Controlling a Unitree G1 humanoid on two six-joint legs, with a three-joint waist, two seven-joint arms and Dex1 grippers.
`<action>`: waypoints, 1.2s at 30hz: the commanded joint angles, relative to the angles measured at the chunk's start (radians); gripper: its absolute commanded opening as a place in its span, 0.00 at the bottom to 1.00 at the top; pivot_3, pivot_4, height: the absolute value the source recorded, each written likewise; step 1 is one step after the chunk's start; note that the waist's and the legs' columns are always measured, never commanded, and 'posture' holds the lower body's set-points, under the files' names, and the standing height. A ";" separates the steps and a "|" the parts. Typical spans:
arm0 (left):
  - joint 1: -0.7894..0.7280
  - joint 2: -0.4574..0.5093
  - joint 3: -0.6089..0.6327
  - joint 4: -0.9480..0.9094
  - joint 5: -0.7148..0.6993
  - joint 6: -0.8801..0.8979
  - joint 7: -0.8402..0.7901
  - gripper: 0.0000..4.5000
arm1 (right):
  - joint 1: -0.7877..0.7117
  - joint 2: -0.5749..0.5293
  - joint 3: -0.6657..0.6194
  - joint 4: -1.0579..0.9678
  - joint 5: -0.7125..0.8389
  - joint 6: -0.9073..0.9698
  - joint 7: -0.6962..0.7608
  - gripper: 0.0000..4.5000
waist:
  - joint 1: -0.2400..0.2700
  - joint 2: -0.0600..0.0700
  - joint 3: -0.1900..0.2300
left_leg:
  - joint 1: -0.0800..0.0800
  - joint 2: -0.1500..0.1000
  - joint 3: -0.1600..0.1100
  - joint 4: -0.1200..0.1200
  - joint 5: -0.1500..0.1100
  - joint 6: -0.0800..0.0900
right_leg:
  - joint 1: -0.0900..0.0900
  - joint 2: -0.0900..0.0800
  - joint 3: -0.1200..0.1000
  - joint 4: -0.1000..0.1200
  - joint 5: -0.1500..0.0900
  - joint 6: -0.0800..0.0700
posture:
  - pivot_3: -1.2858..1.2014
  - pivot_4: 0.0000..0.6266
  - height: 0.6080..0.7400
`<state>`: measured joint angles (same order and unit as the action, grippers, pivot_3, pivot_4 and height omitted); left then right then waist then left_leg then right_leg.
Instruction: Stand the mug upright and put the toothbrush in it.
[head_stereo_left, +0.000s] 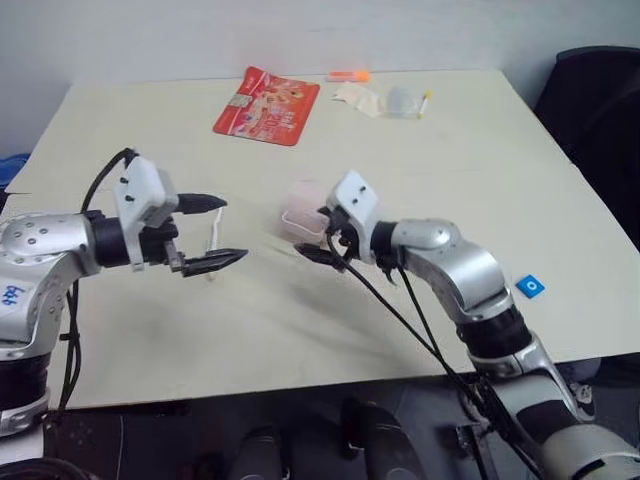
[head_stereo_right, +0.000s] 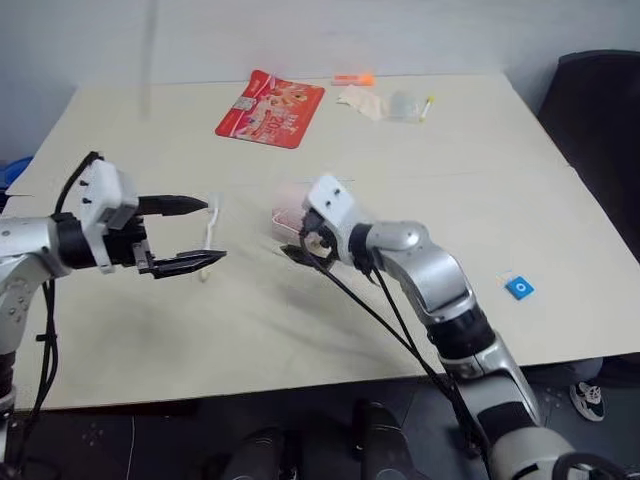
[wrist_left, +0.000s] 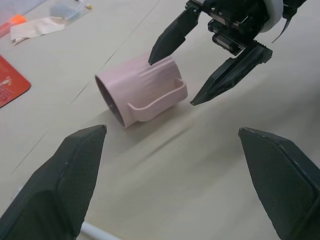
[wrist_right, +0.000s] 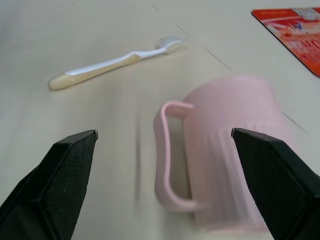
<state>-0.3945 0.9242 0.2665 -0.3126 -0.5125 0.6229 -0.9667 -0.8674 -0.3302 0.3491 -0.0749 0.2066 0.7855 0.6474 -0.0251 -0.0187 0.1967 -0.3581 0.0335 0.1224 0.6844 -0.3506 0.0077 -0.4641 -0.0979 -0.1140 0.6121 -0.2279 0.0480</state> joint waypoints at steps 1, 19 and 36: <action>0.024 0.015 0.058 -0.055 -0.025 0.010 0.027 1.00 | -0.033 0.003 0.043 -0.006 -0.022 0.008 0.037 1.00 | 0.001 0.000 0.000 | 0.000 0.000 0.000 0.000 0.000 0.000 | 0.000 0.000 0.000 0.000 0.000 0.000 | 0.52 0.24 1.00; 0.081 0.035 0.092 -0.097 -0.045 0.030 0.055 1.00 | -0.064 0.114 0.213 0.187 -0.175 -0.043 0.010 1.00 | -0.006 -0.001 0.000 | 0.000 0.001 0.000 0.000 0.000 0.000 | 0.000 0.000 0.000 0.000 0.000 0.000 | 0.52 0.24 1.00; 0.075 0.004 0.061 -0.092 -0.039 -0.001 0.092 1.00 | -0.161 0.172 0.268 0.506 -0.363 -0.314 0.108 0.50 | -0.009 -0.001 -0.001 | 0.001 0.001 0.000 0.000 0.000 -0.001 | 0.000 0.000 0.000 0.001 0.000 0.000 | 0.52 0.24 1.00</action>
<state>-0.3151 0.9229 0.3127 -0.3817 -0.5460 0.6404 -0.8808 -1.0224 -0.1591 0.6239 0.4071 -0.1294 0.4679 0.7504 -0.0339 -0.0194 0.1962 -0.3570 0.0346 0.1228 0.6844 -0.3504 0.0068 -0.4639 -0.0984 -0.1140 0.6131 -0.2280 0.0478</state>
